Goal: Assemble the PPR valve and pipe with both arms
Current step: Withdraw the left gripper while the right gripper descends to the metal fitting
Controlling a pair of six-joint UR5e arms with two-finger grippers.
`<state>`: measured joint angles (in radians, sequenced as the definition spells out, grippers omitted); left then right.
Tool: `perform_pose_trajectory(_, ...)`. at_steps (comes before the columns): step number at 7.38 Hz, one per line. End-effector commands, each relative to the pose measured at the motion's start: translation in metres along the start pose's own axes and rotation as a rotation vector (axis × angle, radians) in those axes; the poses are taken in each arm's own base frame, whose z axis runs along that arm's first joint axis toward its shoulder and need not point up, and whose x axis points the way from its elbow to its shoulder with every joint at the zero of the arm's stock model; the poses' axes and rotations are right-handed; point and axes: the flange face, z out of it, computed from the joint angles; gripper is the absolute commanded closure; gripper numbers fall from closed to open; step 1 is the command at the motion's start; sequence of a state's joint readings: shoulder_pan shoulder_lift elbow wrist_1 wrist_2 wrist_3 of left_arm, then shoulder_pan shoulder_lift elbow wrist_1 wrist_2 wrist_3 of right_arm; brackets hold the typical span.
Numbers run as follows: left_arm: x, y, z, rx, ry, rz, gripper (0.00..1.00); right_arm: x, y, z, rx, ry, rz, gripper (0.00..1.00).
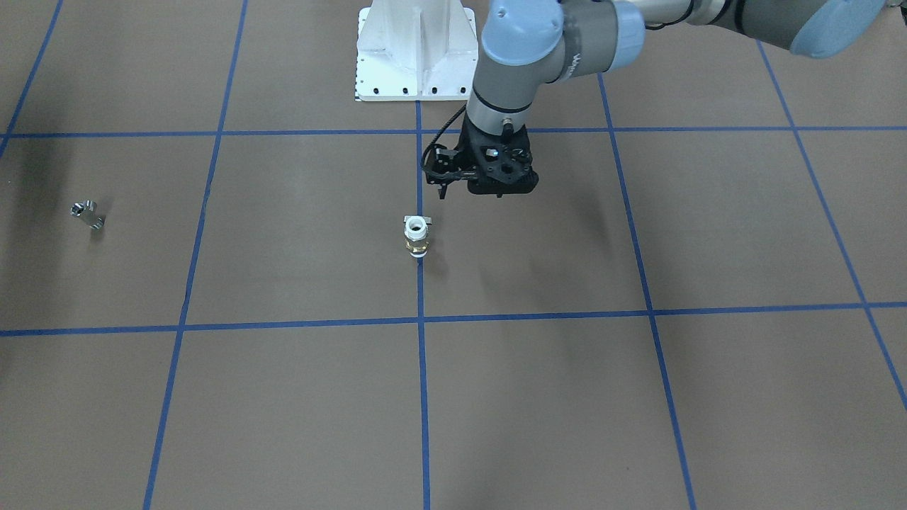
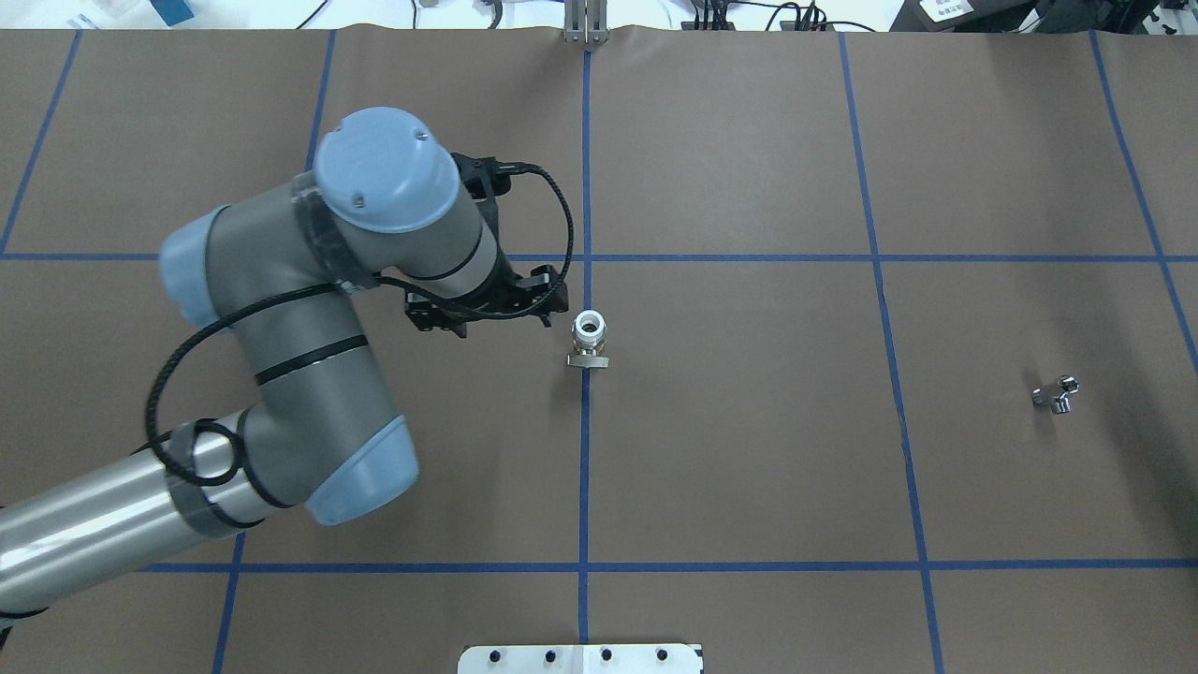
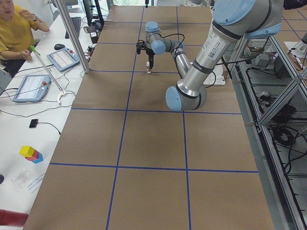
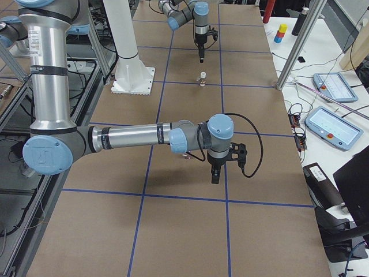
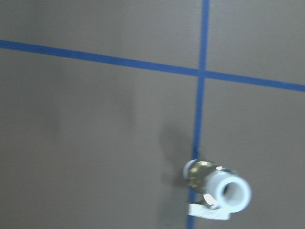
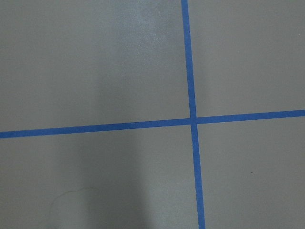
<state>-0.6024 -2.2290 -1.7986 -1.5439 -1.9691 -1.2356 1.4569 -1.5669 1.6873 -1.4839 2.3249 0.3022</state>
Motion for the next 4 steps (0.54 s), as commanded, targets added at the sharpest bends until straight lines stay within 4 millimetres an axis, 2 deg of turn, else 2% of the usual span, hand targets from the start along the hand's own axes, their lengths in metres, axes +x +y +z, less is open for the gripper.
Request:
perform_pose_trajectory(1, -0.088, 0.020, -0.006, -0.010, -0.050, 0.183, 0.00, -0.042, 0.005, 0.005, 0.001, -0.046, 0.044, 0.00)
perform_pose_trajectory(2, -0.091, 0.021, -0.003, -0.015, -0.058, 0.194, 0.00, -0.064, 0.015, 0.015, 0.033, -0.087, 0.035, 0.00)
perform_pose_trajectory(4, -0.093, 0.021, -0.002, -0.017, -0.062, 0.193, 0.00, -0.085, 0.052, 0.042, 0.080, -0.172, 0.114, 0.00)
